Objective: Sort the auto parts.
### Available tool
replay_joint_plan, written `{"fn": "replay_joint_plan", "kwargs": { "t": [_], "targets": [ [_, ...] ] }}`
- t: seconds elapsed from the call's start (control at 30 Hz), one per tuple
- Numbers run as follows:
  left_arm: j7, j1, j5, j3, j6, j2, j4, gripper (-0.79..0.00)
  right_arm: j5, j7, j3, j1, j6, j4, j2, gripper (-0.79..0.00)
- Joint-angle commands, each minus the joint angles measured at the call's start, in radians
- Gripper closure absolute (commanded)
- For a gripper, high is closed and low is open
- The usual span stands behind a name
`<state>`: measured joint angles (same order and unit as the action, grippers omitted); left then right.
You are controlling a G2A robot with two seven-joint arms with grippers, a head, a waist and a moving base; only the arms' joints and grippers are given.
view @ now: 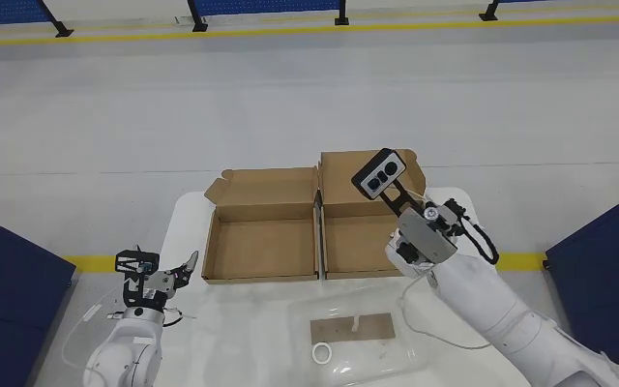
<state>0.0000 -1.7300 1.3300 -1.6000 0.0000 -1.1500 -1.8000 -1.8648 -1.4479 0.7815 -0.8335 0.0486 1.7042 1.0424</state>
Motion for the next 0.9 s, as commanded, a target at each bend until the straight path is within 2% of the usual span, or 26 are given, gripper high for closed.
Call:
{"fn": "replay_joint_plan", "kwargs": {
  "t": [0.0,0.23,0.6,0.87],
  "targets": [
    [0.000,0.000,0.000,0.000,0.000,0.000,0.000,-0.785,0.045,0.026,0.019,-0.007,-0.014,0.008,0.000,0.000],
    [0.000,0.000,0.000,0.000,0.000,0.000,0.000,-0.785,0.160,0.040,0.088,-0.043,-0.093,0.018,-0.004,0.000],
    [0.000,0.000,0.000,0.000,0.000,0.000,0.000,-0.785,0.057,0.024,0.157,-0.108,-0.088,0.050,0.023,0.000],
    [0.000,0.000,0.000,0.000,0.000,0.000,0.000,-0.785,0.060,0.023,0.184,-0.122,-0.102,0.052,0.045,0.000]
  ]
}}
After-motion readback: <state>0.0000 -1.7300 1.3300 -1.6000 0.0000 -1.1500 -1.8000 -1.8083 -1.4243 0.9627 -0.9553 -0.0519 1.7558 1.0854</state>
